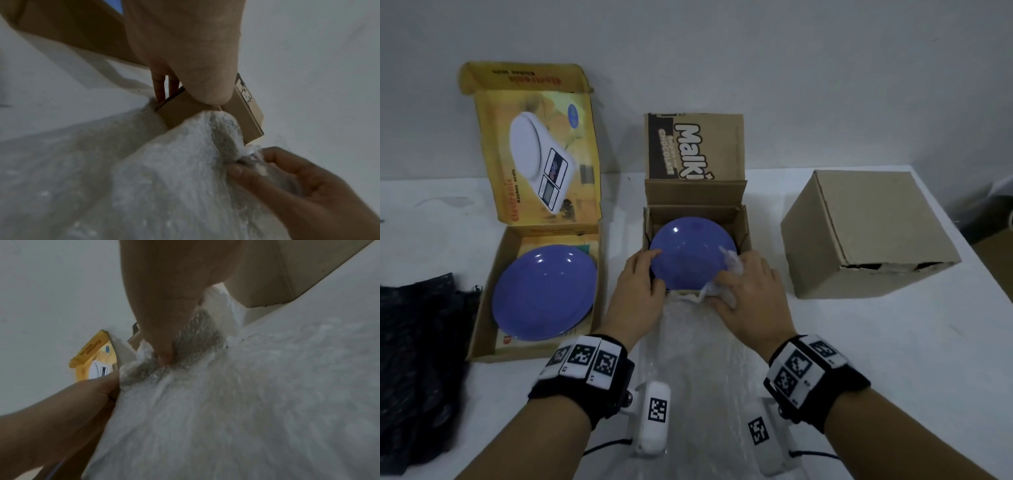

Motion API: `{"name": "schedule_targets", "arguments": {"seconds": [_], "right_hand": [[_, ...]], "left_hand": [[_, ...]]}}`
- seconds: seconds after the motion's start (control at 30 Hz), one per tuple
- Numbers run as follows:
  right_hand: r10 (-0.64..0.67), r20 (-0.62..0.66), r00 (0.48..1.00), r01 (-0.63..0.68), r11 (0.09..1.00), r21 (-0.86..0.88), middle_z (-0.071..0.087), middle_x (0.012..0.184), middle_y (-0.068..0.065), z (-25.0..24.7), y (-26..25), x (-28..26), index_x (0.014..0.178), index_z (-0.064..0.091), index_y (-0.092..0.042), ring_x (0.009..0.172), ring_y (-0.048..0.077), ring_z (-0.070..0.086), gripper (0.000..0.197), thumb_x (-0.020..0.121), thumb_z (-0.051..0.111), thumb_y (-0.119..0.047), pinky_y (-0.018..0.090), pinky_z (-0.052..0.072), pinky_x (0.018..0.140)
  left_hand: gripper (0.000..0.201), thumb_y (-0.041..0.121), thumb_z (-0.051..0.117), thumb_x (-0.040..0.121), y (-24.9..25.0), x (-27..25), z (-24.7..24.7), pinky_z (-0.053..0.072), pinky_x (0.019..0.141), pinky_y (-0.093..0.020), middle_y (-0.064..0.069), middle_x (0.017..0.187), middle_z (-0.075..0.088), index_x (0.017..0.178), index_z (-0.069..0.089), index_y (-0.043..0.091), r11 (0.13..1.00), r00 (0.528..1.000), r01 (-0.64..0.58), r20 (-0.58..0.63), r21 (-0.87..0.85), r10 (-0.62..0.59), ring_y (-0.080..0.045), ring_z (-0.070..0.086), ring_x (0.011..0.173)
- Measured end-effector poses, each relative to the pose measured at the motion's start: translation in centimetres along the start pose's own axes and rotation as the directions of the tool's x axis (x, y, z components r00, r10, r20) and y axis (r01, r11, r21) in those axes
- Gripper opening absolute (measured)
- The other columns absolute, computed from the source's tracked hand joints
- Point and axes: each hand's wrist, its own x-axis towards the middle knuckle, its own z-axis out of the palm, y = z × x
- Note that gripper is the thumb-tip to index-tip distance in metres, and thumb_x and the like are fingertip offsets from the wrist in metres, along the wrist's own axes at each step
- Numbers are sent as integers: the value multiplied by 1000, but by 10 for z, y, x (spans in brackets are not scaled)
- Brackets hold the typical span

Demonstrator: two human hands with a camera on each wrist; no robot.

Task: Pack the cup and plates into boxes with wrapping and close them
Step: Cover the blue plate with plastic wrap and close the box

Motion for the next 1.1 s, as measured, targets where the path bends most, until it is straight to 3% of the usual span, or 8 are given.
{"name": "schedule_targets", "arguments": {"seconds": [0.17,0.33,0.47,0.6,0.7,0.87,0.97,1.1], "right_hand": [[12,-99,995,22,941,338,56,121,13,-14,8,13,84,57,-13,100,22,56,10,77,65,-14,35,50,81],[321,-186,929,-163,803,573,60,80,5,-37,16,37,80,49,-26,64,12,50,35,79,40,8,20,40,61],[175,-172,970,-113,941,320,43,93,3,-36,17,37,104,60,-21,85,19,47,31,85,38,-32,28,39,72],[-8,188,982,11,1000,-15,33,96,-1,-13,17,24,103,60,-30,95,22,42,56,72,50,-76,34,41,78],[-29,303,953,15,999,48,38,93,-3,-13,18,25,81,63,-27,96,21,46,33,72,69,-59,31,42,77],[213,36,977,-201,835,512,41,66,3,-29,23,39,56,32,-27,66,13,45,42,79,58,-2,30,43,67],[313,-33,949,-257,831,494,43,60,-1,-36,25,47,67,42,-19,54,6,39,29,83,48,5,17,32,51],[58,218,974,-118,955,274,50,126,10,-27,16,43,140,38,-31,112,25,48,52,89,42,-24,34,40,96]], "left_hand": [[54,8,47,94,-1,8,-4,26,103,-21,-1,147,35,144,31,21,997,999,-11,-42,-70,8,-16,36,133],[57,6,47,93,2,26,-3,25,104,-22,-4,149,34,146,28,19,997,999,25,-24,-76,-27,-19,34,134],[55,6,47,93,2,33,4,26,102,-21,-5,146,37,144,30,18,998,998,31,-45,-52,-33,-20,37,132],[55,4,43,92,0,29,7,27,99,-20,-5,145,38,144,31,18,999,996,30,-85,-34,-33,-20,39,130],[56,4,42,92,0,28,6,27,102,-22,-4,147,35,145,30,19,1000,997,15,-76,-28,-17,-20,37,132],[57,3,42,91,-2,28,7,30,106,-28,-4,147,36,145,30,19,999,997,17,-80,-39,-20,-20,37,132],[58,2,42,91,-3,28,8,31,105,-29,-4,147,37,145,30,20,999,997,23,-79,-42,-26,-21,38,131],[57,4,43,91,-2,28,8,31,105,-28,-4,146,38,145,30,20,998,996,33,-86,-44,-37,-21,38,131]]}}
